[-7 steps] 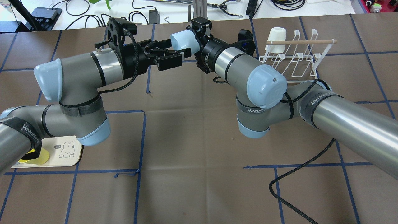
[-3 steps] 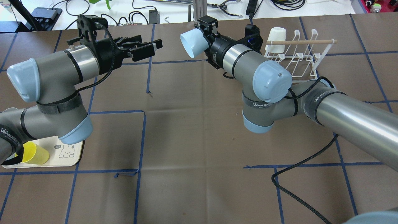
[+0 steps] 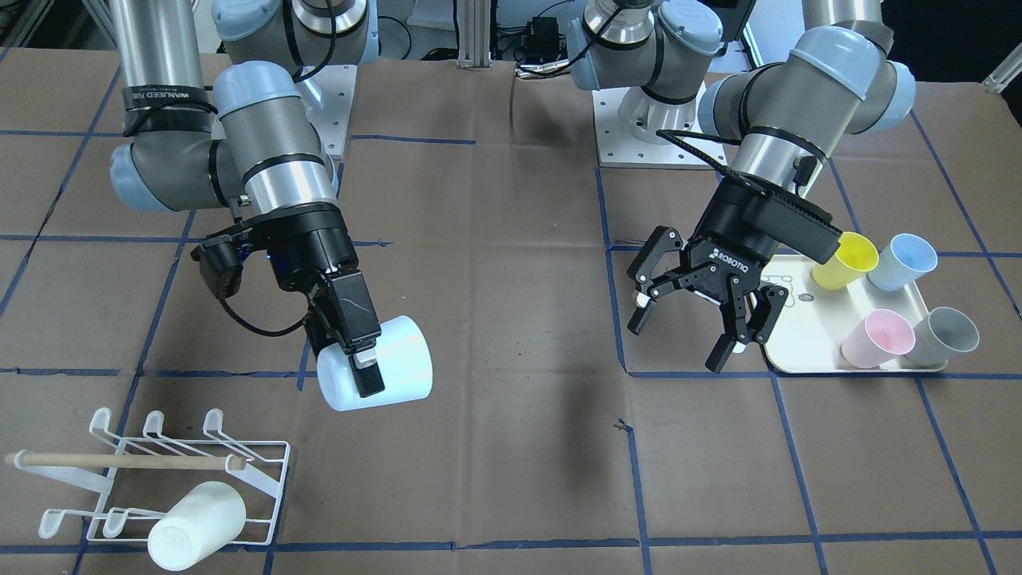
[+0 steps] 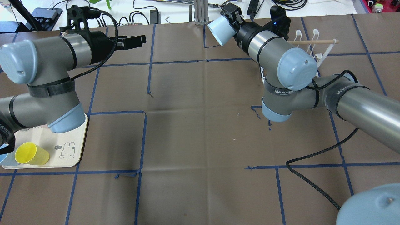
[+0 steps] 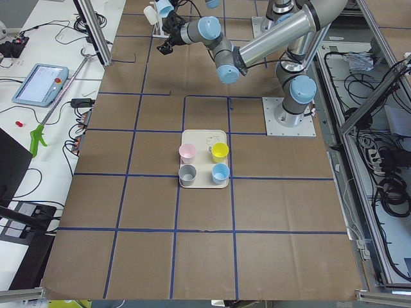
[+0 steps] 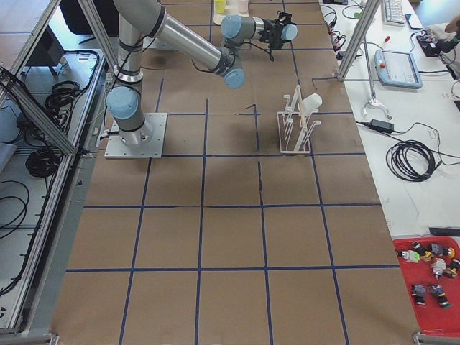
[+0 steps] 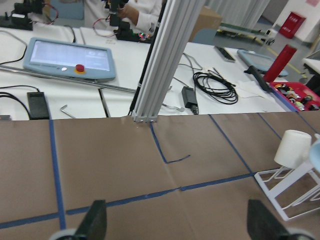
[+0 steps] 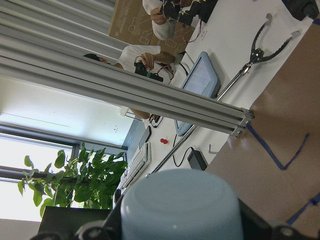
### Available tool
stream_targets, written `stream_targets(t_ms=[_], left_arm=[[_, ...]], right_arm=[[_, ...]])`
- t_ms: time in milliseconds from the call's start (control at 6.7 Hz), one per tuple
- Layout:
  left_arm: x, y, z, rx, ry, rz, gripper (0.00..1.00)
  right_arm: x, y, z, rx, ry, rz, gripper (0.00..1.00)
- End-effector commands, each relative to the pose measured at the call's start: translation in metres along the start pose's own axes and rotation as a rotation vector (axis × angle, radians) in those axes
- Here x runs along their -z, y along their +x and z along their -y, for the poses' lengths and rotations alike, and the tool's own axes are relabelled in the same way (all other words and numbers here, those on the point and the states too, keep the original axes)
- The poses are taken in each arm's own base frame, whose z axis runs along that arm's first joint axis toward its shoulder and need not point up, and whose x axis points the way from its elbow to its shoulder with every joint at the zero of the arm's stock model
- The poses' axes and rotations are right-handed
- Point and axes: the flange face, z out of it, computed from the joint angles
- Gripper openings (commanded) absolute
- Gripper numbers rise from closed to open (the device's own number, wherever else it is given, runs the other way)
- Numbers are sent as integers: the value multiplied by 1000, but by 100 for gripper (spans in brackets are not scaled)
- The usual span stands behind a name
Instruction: Transfer IKEA cup to right arm and place on rack
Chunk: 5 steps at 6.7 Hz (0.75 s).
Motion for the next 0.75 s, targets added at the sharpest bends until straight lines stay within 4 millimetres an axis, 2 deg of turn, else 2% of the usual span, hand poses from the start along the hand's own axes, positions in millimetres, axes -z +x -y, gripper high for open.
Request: stream_targets(t_ms=[0, 149, 298, 448, 597], left_arm=[[0, 11, 22, 26, -196, 176, 99], [13, 24, 34, 43, -339, 238, 99], [27, 24, 50, 74, -497, 301, 99], [44, 26, 60, 100, -645, 348, 99], [60, 30, 60, 142, -774, 375, 99]], right_arm=[[2, 20, 44, 210, 65, -36, 21], [5, 33, 76, 303, 110, -68, 21], [12, 50, 112, 435, 154, -113, 21], [17, 53, 142, 573, 194, -138, 21], [8, 60, 160, 683, 206, -157, 21]])
